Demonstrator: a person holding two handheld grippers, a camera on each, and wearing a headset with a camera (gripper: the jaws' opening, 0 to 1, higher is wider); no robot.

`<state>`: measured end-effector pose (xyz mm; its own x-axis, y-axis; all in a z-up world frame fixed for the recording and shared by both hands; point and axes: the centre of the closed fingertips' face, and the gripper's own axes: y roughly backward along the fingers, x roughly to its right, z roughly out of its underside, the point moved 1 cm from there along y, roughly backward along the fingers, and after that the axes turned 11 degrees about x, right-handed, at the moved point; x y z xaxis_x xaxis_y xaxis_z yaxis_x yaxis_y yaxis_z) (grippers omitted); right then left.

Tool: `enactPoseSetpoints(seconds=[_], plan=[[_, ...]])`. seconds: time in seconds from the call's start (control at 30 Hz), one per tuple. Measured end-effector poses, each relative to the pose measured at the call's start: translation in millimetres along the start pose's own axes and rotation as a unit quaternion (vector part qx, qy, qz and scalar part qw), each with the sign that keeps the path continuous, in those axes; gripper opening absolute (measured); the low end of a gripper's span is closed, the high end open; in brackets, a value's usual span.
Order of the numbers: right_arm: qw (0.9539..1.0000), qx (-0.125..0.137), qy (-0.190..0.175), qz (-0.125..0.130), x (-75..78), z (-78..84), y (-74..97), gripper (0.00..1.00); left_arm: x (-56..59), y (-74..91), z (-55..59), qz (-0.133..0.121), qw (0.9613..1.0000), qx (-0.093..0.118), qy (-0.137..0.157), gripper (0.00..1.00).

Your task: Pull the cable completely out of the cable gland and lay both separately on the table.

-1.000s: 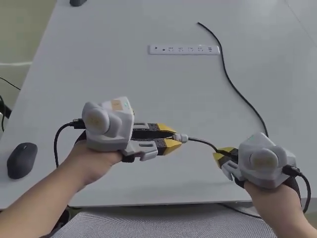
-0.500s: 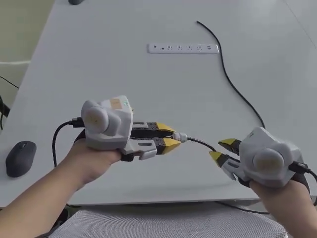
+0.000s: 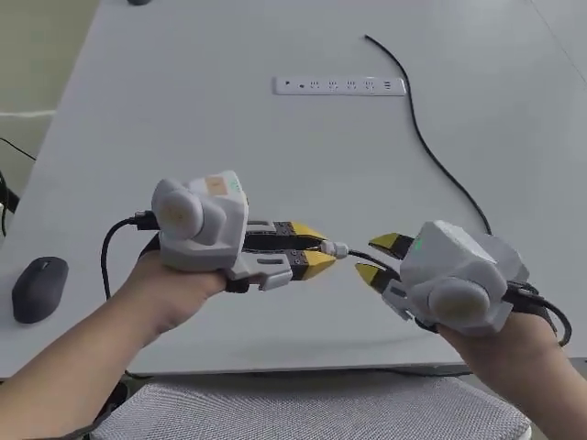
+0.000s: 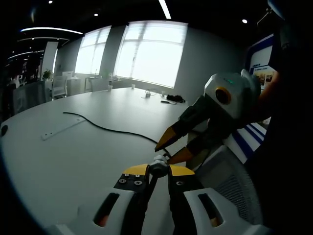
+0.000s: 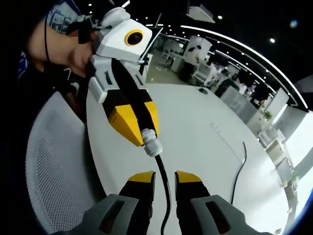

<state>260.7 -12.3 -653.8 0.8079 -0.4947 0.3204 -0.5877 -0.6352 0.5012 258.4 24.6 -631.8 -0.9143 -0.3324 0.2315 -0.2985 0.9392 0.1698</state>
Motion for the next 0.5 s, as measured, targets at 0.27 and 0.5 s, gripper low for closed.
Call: enactPoseSetpoints(seconds=[0.27,0.5], plan=[[0.9996,0.004,0.026,-0.009,-1.3,-8.6,-4.3,0.05,-0.2,-0.8,1.3,-0.002,1.0000,-0.001,0.003,0.15],[0.9986,-0.001,0.050,-0.017,-2.4,-7.8,-4.6,0.01,-2.6,-3.3,1.0,0.000,1.0000,-0.001,0.004,0.15]])
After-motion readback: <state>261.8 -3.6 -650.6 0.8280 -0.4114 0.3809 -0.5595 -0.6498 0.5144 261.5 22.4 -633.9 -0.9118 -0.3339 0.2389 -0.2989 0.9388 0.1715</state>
